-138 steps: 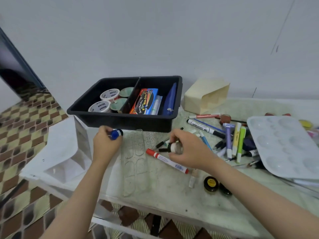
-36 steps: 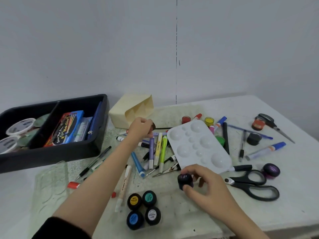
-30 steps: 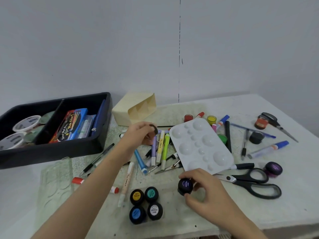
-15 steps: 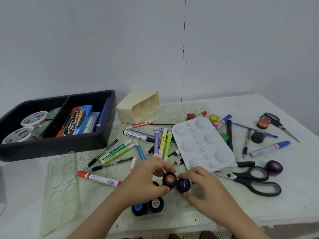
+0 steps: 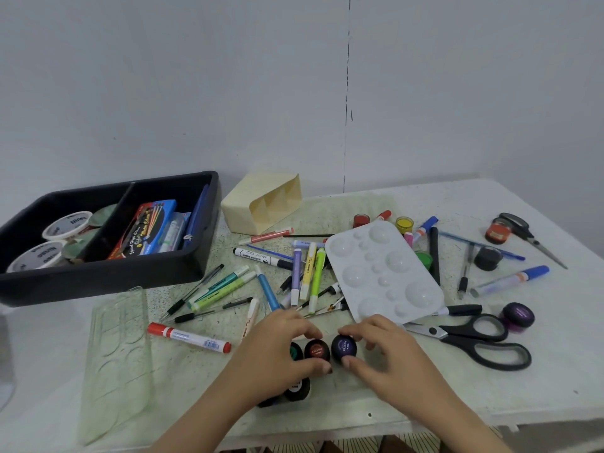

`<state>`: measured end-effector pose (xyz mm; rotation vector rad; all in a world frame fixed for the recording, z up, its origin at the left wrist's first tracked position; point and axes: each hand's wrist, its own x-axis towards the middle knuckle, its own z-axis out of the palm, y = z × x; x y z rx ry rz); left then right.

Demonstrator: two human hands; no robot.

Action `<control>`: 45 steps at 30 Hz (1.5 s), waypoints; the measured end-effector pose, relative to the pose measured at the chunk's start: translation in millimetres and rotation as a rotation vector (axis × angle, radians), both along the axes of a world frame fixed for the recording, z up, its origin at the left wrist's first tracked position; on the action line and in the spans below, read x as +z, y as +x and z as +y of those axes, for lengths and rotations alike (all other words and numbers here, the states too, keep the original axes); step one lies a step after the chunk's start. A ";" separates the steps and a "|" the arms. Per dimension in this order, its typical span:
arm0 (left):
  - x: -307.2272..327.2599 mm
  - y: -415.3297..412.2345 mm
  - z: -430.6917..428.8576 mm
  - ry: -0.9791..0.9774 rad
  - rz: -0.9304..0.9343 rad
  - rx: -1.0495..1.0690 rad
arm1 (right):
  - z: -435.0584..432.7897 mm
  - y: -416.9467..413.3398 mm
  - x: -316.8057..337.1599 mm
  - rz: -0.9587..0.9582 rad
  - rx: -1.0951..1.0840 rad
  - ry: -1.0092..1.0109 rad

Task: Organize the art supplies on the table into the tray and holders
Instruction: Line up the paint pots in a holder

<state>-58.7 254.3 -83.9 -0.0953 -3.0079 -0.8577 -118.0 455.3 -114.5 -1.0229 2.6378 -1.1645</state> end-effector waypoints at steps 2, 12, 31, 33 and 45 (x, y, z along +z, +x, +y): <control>-0.8 0.8 0.6 0.001 0.002 0.011 | 0.1 0.2 1.0 -0.010 0.000 0.000; -4.6 1.5 6.6 0.159 -0.062 0.128 | 23.4 -37.5 11.2 0.186 -0.420 0.036; -8.6 11.2 -12.8 0.455 0.109 0.333 | 23.8 -67.3 38.7 -0.626 -0.488 -0.671; -1.0 7.6 -12.8 0.607 0.110 0.350 | 18.9 -65.8 41.8 -0.634 -0.472 -0.745; 14.9 -24.7 -22.6 1.351 -0.013 0.563 | -18.3 -37.7 47.3 -0.721 -0.263 -0.761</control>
